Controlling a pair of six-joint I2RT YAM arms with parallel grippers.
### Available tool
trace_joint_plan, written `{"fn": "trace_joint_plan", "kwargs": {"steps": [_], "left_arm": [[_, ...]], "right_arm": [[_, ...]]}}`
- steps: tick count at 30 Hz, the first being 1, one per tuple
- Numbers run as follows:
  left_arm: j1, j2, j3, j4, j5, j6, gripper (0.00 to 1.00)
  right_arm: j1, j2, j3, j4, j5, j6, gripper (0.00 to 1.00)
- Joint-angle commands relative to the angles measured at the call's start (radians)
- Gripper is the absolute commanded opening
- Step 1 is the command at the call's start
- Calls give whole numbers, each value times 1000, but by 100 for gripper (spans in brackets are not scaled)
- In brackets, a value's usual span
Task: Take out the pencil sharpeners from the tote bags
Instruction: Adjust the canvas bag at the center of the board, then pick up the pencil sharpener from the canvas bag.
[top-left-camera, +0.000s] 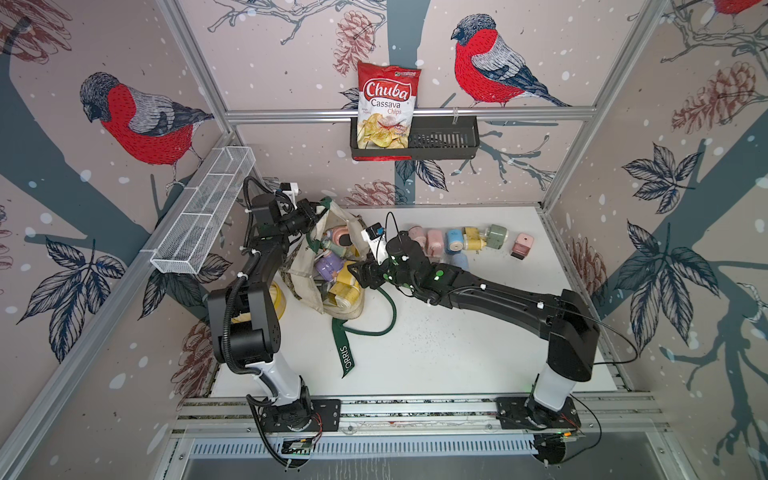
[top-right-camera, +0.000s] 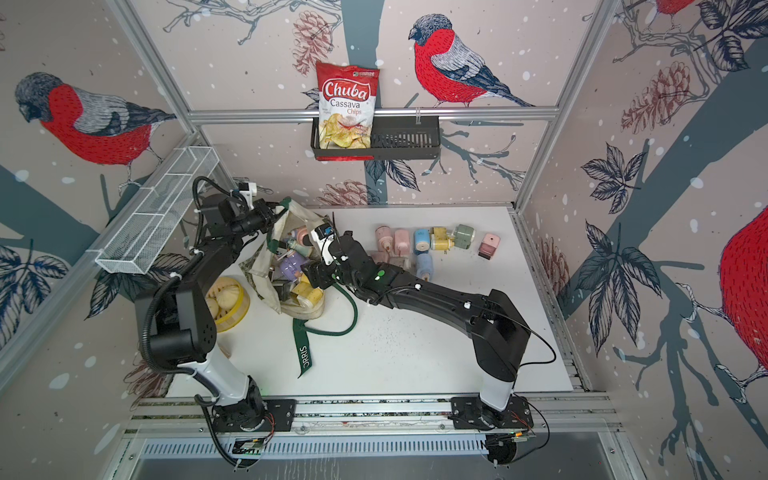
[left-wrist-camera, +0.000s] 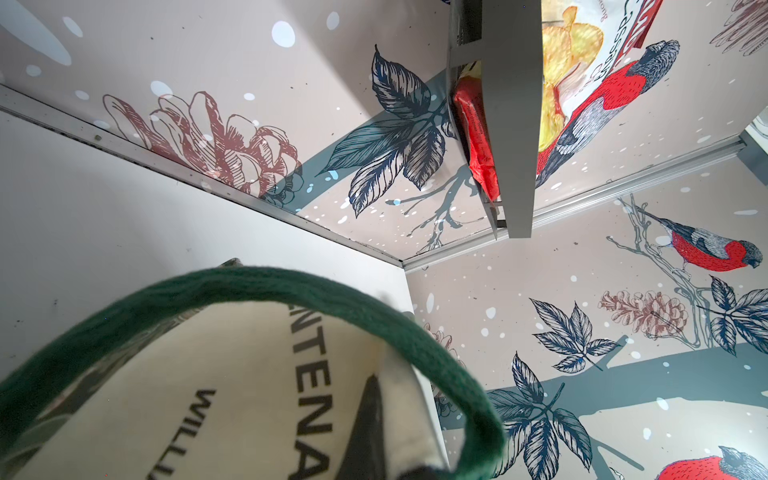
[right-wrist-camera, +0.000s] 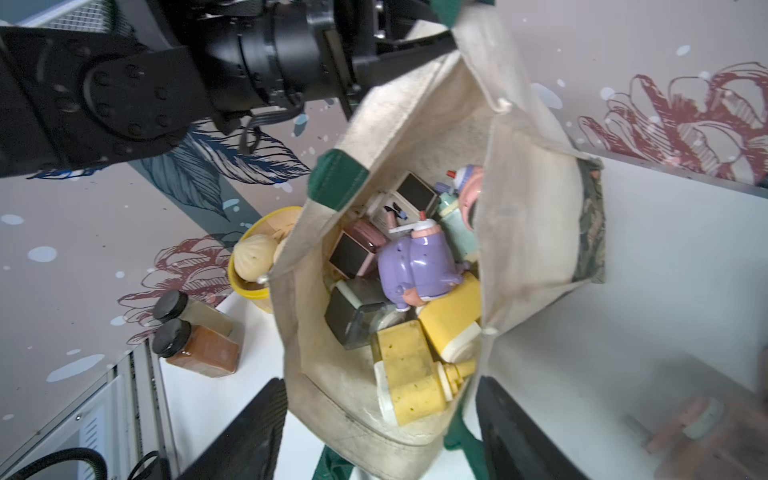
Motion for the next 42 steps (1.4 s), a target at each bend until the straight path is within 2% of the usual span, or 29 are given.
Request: {"fn": "trace_joint_plan", "kwargs": {"steps": [1,6,14,19,22,26,28,30,35,42], "left_arm": [[1,-7,15,112,18,-1,0],[0,-8,15,113,20,-3,0],[0,-6,15,118,22,-8,0],[0,-7,14,119,21,-9,0],[0,-9,15,118,20,-8,0],[0,-10,14,118,20,-8,0],[2,-9,14,118,20,-8,0],[0,-8,13,118,19,-8,0],[0,-8,12,120,18,-10,0],[0,-3,12,124,18,-14,0]], "right_arm": [[25,60,68,-28,-13,16,73],[50,221,250,-122,-3,22,71],[27,440,478,-208,62,55,64],[5,509,531,-194,65,62,62],[-4,555,578,-208,83,55,68],[-9,617,658,-227,96,70,84],[-11,650,706,-240,100,64,88],[-10,677,742,-242,126,65,99],[-23,735,809,-249,159,92,100],[-36,778,821,-199,168,68,100]]}}
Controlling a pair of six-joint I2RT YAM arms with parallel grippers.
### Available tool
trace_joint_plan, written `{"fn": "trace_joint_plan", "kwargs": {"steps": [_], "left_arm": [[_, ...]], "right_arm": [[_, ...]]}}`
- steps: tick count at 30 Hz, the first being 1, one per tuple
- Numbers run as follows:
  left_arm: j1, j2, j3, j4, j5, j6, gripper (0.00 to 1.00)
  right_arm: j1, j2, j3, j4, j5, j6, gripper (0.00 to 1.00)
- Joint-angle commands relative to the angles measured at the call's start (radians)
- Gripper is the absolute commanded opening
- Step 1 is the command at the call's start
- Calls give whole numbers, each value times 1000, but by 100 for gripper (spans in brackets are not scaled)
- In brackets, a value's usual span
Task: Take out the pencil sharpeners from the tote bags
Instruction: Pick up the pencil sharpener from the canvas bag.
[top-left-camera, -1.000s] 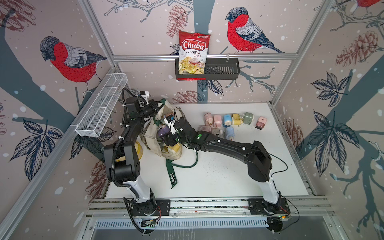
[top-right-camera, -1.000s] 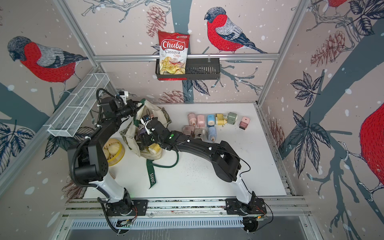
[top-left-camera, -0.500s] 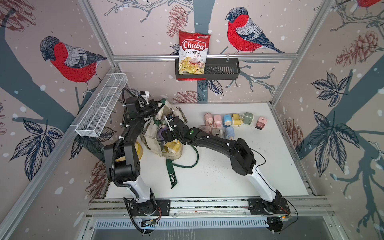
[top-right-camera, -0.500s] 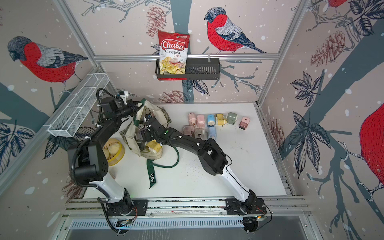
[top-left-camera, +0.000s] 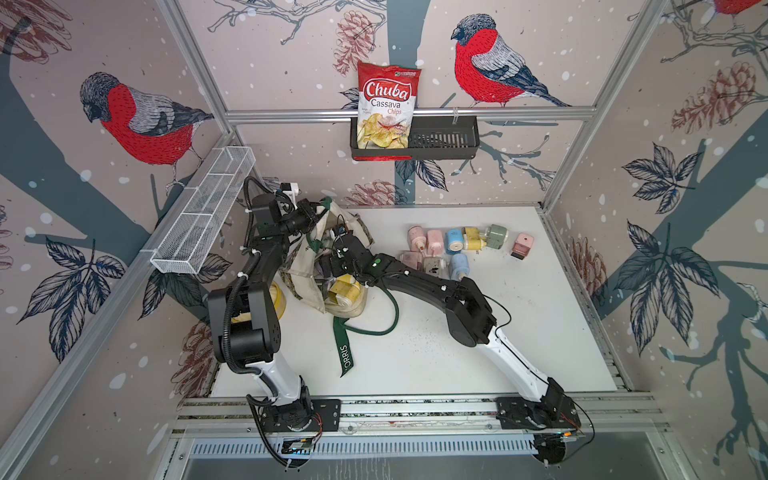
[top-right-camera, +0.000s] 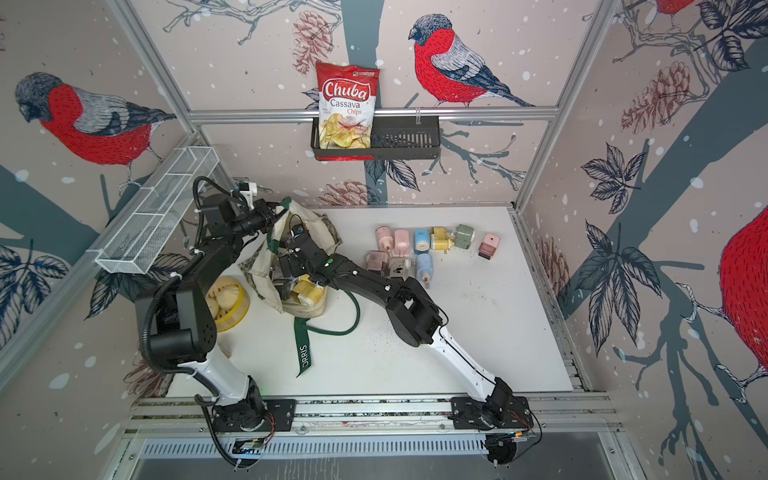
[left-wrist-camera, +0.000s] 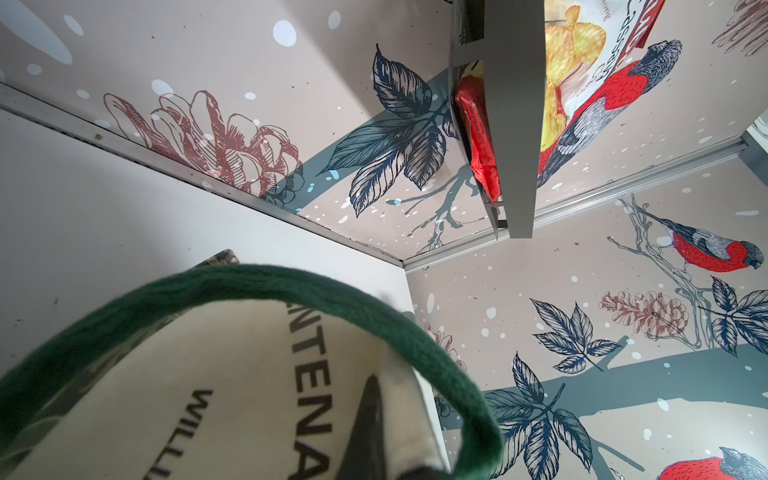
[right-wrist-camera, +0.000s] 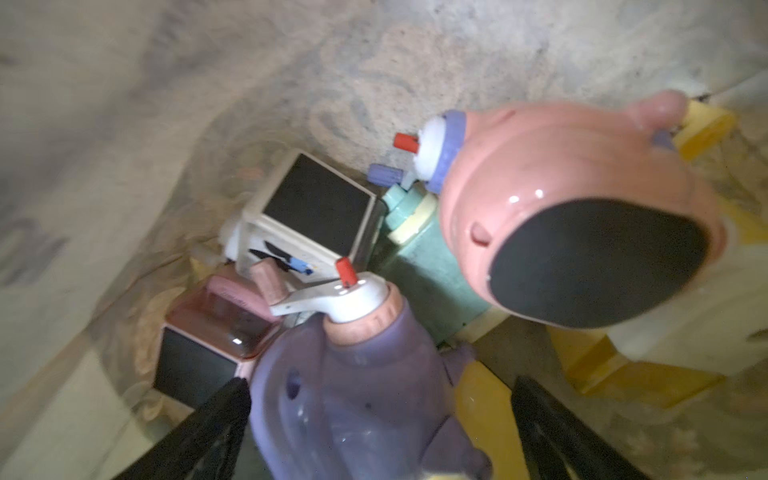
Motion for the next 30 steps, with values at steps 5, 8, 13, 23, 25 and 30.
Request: {"fn": "trace_joint_plan", "kwargs": {"steps": [5,8,13,23,25,30], "left_arm": [[1,-4,11,125,20,-13,0],[0,-3,9,125,18,-13,0],[0,-1,11,123,18,-12,0],[0,0,11,120,17,-10,0],[0,0,10,119,16,-9,0],[0,0,11,119,16,-9,0]], "right_arm": [[-12,36,10,61,-66,-38,100],[-18,50,9,83,-142,-49,100],[-32,68,11,109,-271,-26,100],[-34,91,12,88,-383,5,100],[-34,97,12,84,-406,9,100],[-35,108,12,67,-384,4,99]]}}
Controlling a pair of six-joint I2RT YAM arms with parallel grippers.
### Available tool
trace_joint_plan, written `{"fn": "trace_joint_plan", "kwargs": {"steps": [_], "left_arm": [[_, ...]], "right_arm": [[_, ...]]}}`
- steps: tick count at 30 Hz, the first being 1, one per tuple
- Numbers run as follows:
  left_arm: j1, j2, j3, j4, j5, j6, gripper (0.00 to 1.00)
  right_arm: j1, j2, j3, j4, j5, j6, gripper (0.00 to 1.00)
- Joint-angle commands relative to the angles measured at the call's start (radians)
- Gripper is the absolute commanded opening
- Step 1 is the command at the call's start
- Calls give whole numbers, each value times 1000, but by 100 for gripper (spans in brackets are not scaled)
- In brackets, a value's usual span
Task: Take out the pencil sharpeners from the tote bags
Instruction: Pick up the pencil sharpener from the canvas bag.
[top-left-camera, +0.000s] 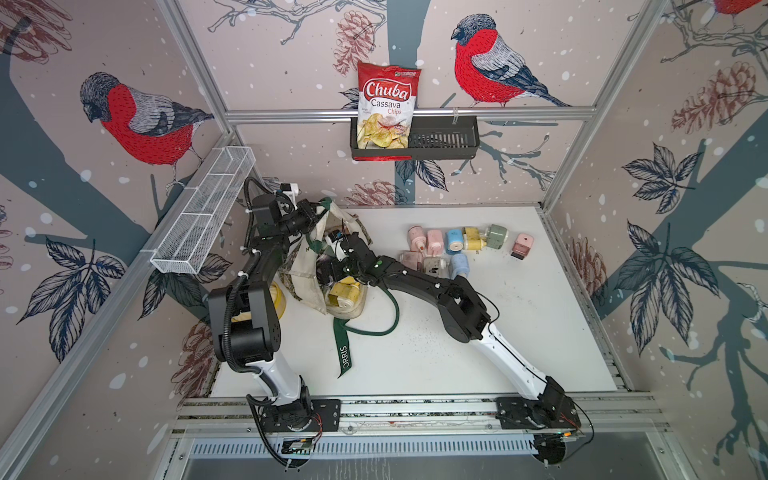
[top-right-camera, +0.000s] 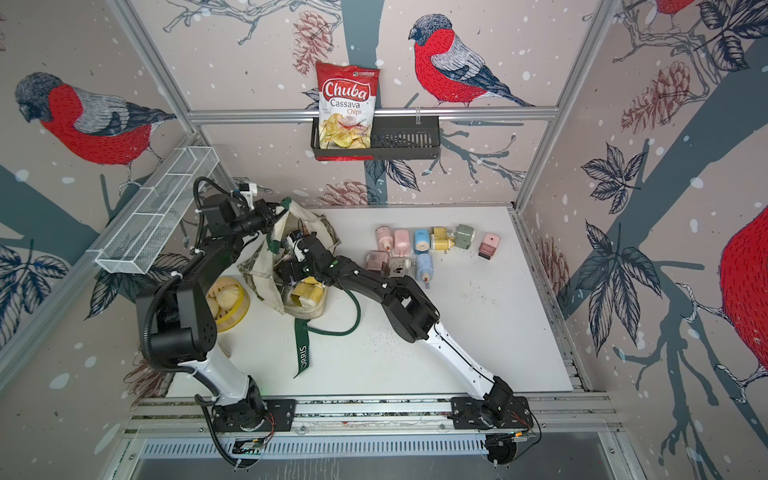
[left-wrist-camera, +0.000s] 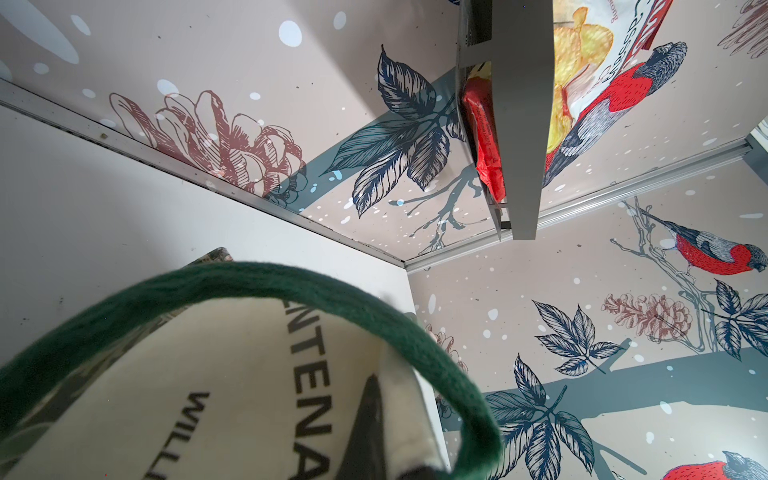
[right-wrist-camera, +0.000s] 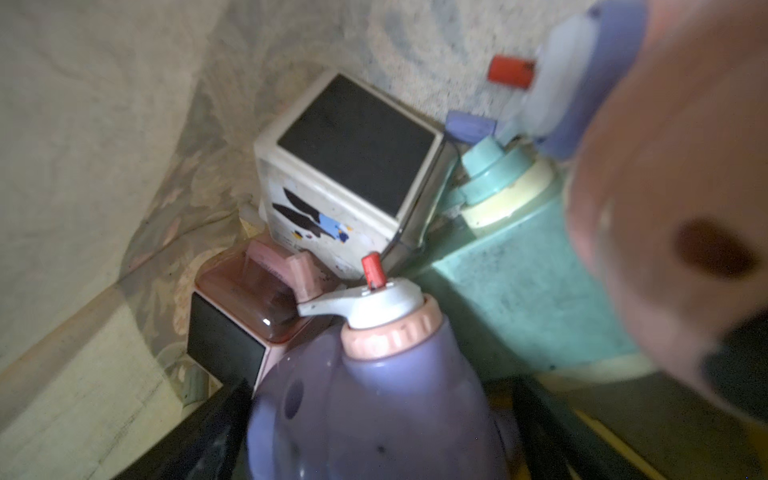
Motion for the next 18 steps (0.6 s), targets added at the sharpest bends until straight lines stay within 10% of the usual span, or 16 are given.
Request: {"fn": "trace_joint_plan", "kwargs": {"steps": [1,18], "left_arm": [[0,-6,10,118,19,-9,0],[0,-6,11,115,18,-7,0]], "right_arm": [[4,16,2,-66,-47,5,98],[15,-151,-88,-118,79,-58,68]]}}
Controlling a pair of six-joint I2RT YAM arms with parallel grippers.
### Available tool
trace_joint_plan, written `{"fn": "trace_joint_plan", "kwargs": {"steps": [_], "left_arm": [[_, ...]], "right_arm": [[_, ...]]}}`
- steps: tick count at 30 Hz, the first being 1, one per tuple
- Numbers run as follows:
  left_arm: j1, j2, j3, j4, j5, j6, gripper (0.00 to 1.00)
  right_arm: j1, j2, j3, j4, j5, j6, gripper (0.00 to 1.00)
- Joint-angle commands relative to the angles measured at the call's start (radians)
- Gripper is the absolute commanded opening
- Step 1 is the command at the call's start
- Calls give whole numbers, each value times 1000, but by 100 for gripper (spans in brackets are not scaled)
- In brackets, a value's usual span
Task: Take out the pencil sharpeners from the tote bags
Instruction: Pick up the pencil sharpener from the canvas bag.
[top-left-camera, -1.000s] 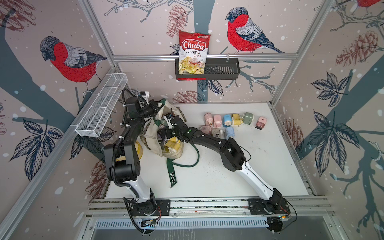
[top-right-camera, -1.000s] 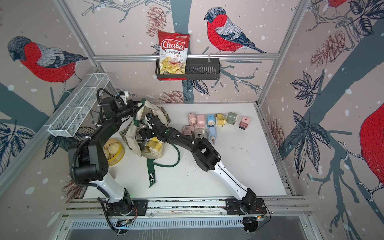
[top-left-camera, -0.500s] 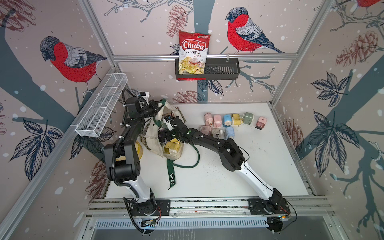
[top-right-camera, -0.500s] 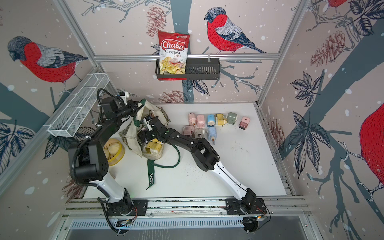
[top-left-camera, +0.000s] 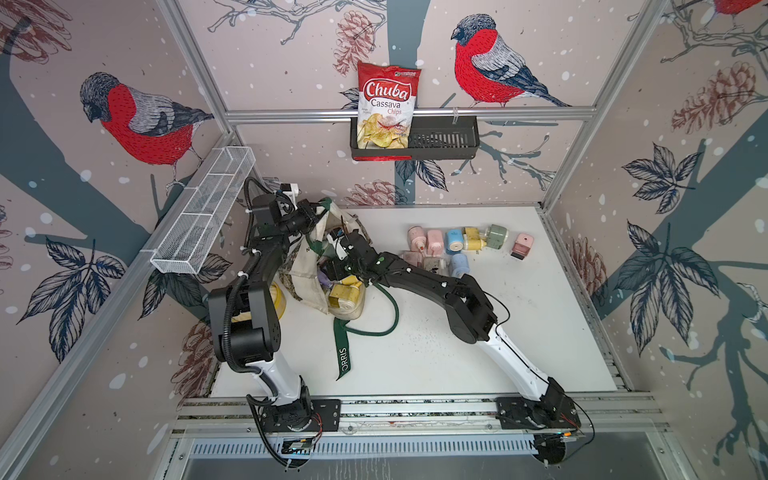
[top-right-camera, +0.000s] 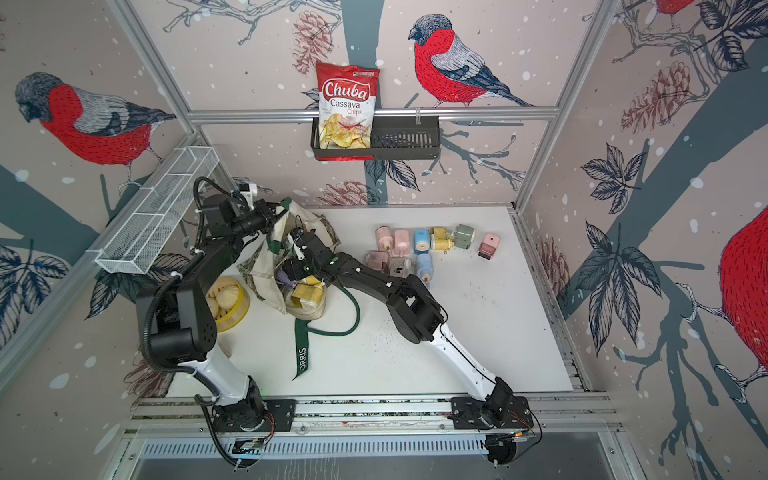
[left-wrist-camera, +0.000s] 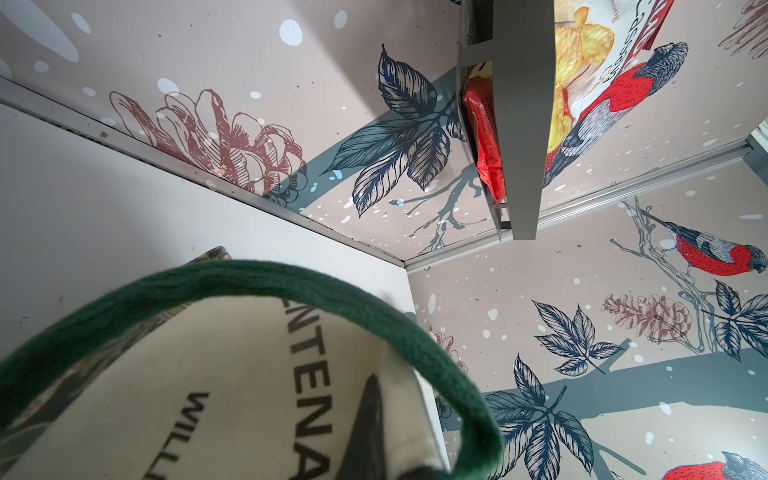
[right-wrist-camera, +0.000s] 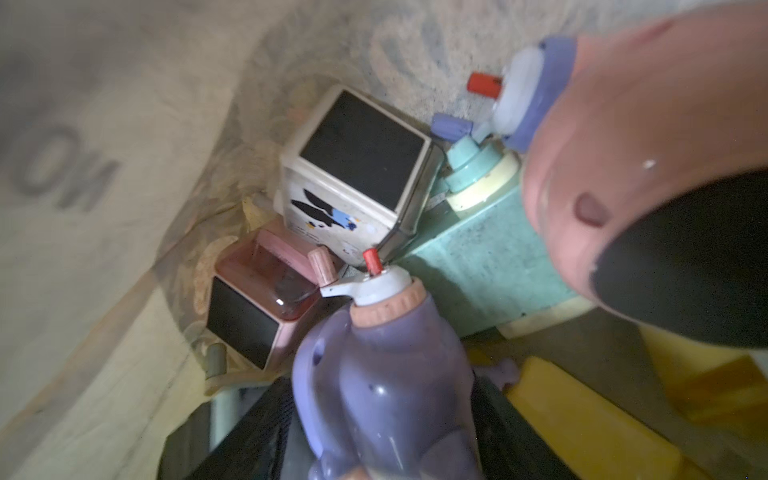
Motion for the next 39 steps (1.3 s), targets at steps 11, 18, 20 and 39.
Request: {"fn": "trace_joint_plan", "kwargs": {"steps": [11,18,20,39], "left_arm": [[0,-7,11,117,19,-6,0],[0,-8,13,116,19,-7,0],[0,-7,12,116,18,-7,0],[0,-5,13,115,18,-6,0]], "right_arm": [[-25,-39,-38,-6,-37,21,69],[-75,5,-26,-33,-63,124,63],[-79,17,-20,-41,-81,130,61],[-74,55,-6,20,-148,114,38]]}}
